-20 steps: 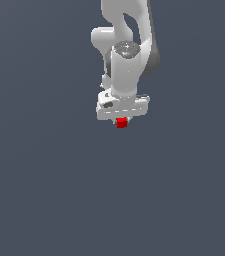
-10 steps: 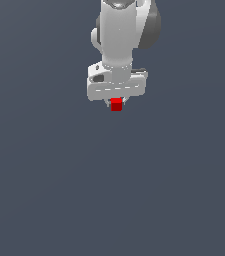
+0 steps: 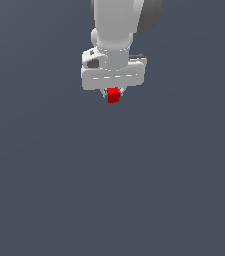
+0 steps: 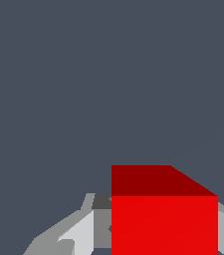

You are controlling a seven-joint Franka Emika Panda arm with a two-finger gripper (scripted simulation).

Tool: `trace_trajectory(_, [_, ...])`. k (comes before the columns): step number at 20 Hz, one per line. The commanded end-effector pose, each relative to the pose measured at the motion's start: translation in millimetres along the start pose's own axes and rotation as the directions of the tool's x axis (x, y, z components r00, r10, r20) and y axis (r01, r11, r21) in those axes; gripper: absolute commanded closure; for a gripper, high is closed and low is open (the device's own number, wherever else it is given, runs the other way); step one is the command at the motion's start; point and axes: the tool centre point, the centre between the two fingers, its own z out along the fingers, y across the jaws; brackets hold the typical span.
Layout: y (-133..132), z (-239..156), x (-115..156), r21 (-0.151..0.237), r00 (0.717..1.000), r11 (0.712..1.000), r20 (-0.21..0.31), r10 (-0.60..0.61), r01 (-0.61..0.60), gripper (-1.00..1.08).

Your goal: Pick up the red cube and move it to a goal position.

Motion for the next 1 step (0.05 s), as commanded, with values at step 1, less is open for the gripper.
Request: trace_trajectory(1, [0.6, -2.4, -0.1, 0.000, 1.000, 1.000, 0.001, 0.000, 0.000, 1.08])
